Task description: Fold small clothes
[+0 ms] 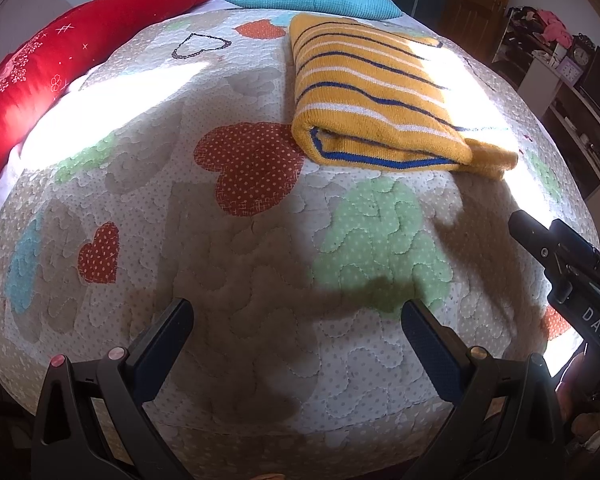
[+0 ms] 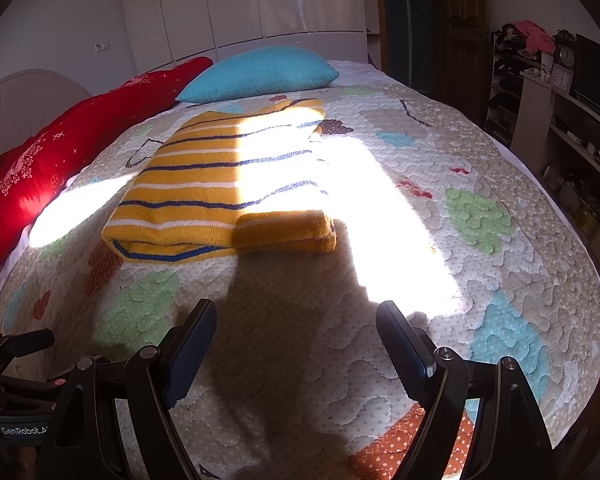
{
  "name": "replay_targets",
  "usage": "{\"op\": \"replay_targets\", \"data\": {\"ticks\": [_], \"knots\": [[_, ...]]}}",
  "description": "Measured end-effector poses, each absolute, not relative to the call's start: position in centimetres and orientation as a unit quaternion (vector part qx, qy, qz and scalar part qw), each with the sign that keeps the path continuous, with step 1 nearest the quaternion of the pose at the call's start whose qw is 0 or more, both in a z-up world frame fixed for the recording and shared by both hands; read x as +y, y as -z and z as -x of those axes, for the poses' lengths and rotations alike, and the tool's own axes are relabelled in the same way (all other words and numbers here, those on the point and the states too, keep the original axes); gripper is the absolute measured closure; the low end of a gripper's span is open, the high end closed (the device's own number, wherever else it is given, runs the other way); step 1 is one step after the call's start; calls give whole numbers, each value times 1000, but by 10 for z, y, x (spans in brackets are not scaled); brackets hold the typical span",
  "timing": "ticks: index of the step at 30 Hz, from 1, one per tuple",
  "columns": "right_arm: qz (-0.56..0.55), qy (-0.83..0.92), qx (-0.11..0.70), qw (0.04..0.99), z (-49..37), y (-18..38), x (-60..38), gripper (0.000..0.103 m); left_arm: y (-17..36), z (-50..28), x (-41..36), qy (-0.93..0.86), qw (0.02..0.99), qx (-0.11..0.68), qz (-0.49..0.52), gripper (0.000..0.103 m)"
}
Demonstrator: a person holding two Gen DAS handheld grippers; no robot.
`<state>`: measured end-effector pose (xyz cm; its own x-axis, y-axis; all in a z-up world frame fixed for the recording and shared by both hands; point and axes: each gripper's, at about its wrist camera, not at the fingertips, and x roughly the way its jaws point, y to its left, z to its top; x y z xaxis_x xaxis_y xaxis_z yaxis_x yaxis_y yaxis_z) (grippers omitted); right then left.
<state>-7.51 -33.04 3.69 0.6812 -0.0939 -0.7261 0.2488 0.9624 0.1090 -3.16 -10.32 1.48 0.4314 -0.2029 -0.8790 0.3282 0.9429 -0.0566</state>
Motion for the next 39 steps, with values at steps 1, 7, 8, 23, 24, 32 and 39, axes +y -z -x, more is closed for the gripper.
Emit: {"op": "replay_targets", "data": {"ticks": [1, 7, 8, 23, 24, 32, 39], "knots": [[-100, 94, 388, 911, 75, -37, -331, 17, -15, 32, -103, 157, 844, 510, -61, 0], [-103, 94, 388, 911, 74, -35, -332, 17, -12, 31, -103, 160, 841, 513, -59, 0], [-103, 94, 388, 911, 75, -35, -333, 17, -12, 30, -103, 160, 841, 513, -60, 0], [-95, 88, 385, 914, 73, -37, -329, 17, -10, 29, -101, 162, 840, 514, -56, 0], [-92, 88, 384, 915, 72, -39, -328, 17, -9, 27, -100, 162, 840, 514, -56, 0], [-79, 79, 380, 918, 60, -47, -324, 16, -11, 14, -100, 168, 839, 514, -47, 0], [-39, 86, 362, 927, 45, -64, -310, 16, -23, -9, -109, 180, 844, 503, -43, 0]]}}
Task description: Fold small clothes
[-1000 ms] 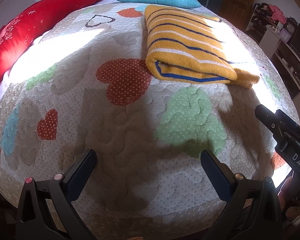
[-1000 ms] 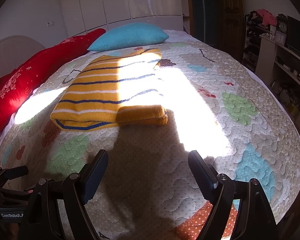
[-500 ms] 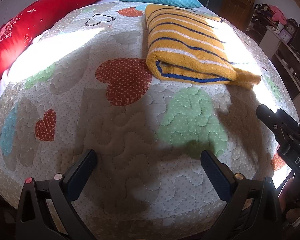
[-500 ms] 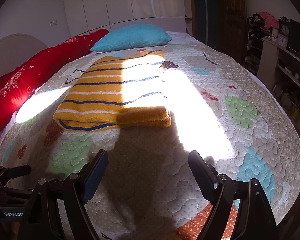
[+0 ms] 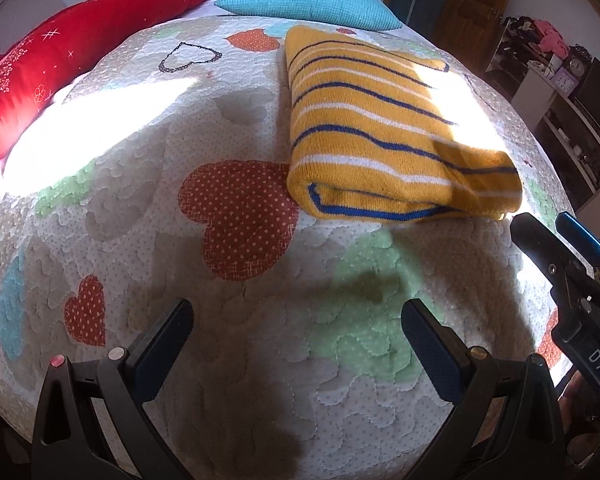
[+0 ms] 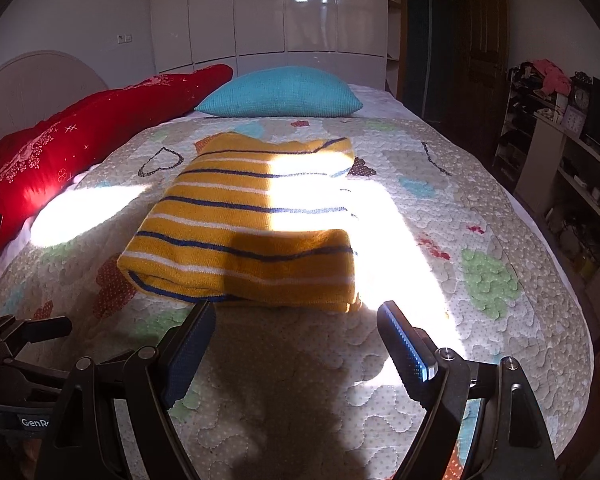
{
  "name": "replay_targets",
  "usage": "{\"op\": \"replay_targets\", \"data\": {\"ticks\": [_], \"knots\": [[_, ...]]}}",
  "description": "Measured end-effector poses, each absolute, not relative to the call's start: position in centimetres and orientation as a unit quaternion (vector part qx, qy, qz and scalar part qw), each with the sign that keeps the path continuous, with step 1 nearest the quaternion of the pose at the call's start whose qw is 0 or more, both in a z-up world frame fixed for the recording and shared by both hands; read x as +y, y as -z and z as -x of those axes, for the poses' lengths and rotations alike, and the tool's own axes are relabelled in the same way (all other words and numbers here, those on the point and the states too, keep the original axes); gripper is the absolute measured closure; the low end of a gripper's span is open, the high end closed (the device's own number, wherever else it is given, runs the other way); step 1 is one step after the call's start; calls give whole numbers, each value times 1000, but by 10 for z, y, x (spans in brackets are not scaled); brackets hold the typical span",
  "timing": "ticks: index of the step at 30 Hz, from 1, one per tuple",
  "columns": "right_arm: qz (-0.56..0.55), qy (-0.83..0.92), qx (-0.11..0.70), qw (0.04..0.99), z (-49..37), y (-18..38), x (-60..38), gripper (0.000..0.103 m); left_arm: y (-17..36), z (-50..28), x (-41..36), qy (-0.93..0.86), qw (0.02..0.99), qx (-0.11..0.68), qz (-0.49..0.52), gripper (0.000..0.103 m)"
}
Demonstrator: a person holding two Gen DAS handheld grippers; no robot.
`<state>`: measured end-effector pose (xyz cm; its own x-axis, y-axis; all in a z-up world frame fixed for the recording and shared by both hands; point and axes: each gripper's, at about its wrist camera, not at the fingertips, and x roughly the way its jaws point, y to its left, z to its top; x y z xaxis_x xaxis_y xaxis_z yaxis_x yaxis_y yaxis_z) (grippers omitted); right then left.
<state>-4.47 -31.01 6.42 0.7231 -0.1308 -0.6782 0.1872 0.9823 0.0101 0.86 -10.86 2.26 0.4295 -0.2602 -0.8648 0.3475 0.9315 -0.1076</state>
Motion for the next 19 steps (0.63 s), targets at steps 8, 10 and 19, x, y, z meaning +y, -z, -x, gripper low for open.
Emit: {"op": "replay_targets", "data": {"ticks": [8, 10, 19], "knots": [[-59, 89, 357, 928, 34, -72, -323, 16, -28, -23, -118, 177, 849, 496, -46, 0], [-54, 93, 358, 928, 32, -72, -324, 16, -27, -24, -123, 181, 848, 495, -50, 0], [-72, 98, 373, 920, 26, -63, -340, 16, -31, -27, -141, 200, 854, 475, -73, 0]]}}
